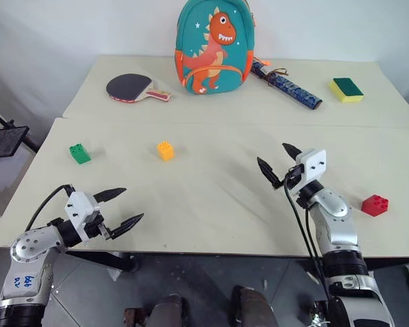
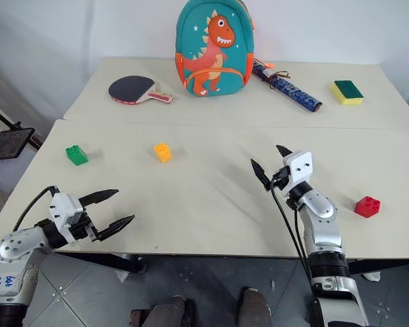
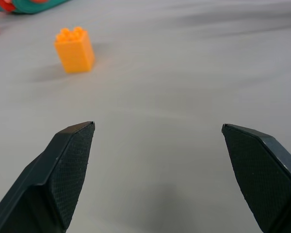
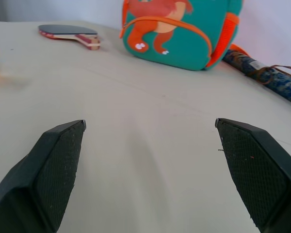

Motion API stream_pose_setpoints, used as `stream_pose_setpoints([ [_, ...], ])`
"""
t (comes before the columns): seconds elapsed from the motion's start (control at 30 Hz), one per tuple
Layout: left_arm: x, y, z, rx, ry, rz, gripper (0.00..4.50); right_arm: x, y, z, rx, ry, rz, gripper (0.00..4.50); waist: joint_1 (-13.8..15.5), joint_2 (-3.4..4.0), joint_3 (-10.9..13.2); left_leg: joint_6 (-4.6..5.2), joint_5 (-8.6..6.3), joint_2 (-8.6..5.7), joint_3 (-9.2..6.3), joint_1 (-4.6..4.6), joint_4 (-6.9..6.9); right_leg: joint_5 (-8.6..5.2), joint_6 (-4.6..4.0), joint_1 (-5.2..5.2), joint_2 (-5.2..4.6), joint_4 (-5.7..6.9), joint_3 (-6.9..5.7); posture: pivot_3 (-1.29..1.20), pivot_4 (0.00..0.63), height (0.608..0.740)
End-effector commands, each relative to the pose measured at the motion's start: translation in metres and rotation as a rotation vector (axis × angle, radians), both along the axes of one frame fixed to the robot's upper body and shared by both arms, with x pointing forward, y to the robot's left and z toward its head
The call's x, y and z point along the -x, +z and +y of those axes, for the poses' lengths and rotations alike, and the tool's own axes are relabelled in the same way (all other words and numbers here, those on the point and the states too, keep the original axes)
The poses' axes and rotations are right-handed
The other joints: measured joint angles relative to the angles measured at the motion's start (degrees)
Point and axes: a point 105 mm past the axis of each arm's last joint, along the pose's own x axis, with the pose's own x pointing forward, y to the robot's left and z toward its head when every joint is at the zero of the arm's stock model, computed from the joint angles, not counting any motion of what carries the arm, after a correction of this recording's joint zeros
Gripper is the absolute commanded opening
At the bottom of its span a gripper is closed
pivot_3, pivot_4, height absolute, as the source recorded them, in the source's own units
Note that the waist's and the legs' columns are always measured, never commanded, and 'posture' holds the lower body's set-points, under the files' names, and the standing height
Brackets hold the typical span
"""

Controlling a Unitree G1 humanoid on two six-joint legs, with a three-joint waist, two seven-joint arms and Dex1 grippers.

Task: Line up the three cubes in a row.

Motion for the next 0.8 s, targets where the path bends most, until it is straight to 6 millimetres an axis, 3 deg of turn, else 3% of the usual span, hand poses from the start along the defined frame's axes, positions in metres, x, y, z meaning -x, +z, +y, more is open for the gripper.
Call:
stream_pose_setpoints([
  [0.03,-0.006,0.014,0.002,0.013,0.037,-0.053,4.47,0.006,0.014,-0.005,-0.007,0.008,-0.053,4.50,-0.03,0.00,0.00,0.00,0.00,0.00,0.00,0.01,-0.01,0.00,0.00,0.00,0.00,0.01,0.00,0.00,0.150,0.740],
  [0.17,-0.011,0.007,-0.007,-0.080,0.016,-0.013,4.47,0.016,0.026,-0.012,-0.065,0.010,-0.068,4.50,0.00,0.00,0.00,0.00,0.00,0.00,-0.01,0.01,-0.01,0.00,0.00,0.00,0.01,0.01,-0.01,0.00,0.150,0.740],
  [0.23,-0.009,0.020,-0.026,-0.003,-0.072,-0.057,4.47,0.028,0.036,-0.023,-0.082,-0.004,-0.074,4.50,0.05,0.00,0.00,0.00,0.00,-0.01,0.00,0.00,-0.01,0.00,0.00,0.00,0.00,0.00,0.00,0.00,0.150,0.740],
  [0.33,-0.018,0.038,-0.064,0.053,-0.200,-0.127,4.47,0.072,0.052,-0.060,-0.018,-0.089,-0.066,4.50,3.11,0.10,0.06,0.02,-0.01,0.04,-0.09,-0.16,0.06,0.01,0.03,0.01,-0.08,-0.03,-0.06,0.00,0.150,0.740],
  [0.4,-0.023,0.032,-0.086,0.025,-0.288,-0.109,4.47,0.108,0.059,-0.097,-0.011,-0.250,-0.056,4.50,3.96,0.08,0.04,0.04,-0.03,-0.12,-0.17,-0.17,0.08,0.03,0.05,0.08,-0.07,-0.05,-0.07,0.00,0.150,0.740],
  [0.47,-0.025,0.027,-0.098,0.017,-0.343,-0.100,4.47,0.134,0.059,-0.120,-0.007,-0.378,-0.039,4.50,4.37,0.03,0.00,0.06,-0.08,-0.18,0.01,-0.07,0.01,0.04,0.08,0.18,-0.04,-0.21,-0.07,0.00,0.150,0.740],
  [0.57,-0.027,0.023,-0.108,0.028,-0.388,-0.079,4.47,0.160,0.054,-0.135,-0.012,-0.466,0.001,4.50,3.48,-0.01,-0.01,0.08,-0.13,-0.05,0.32,0.02,-0.01,0.04,0.07,0.20,0.11,-0.39,0.07,0.00,0.150,0.740],
  [0.7,-0.033,0.021,-0.132,0.066,-0.487,-0.051,4.47,0.217,0.008,-0.171,-0.045,-0.679,0.155,4.50,3.14,-0.01,-0.01,0.10,-0.13,0.08,0.42,0.08,0.01,0.03,0.02,0.19,0.23,-0.38,0.21,0.00,0.150,0.740],
  [0.8,-0.034,0.020,-0.131,0.061,-0.507,-0.027,4.47,0.228,-0.016,-0.167,-0.065,-0.680,0.261,4.50,2.48,0.01,-0.02,0.20,-0.22,0.07,0.56,0.10,0.02,0.02,0.02,0.16,0.22,-0.41,0.40,0.00,0.150,0.740],
])
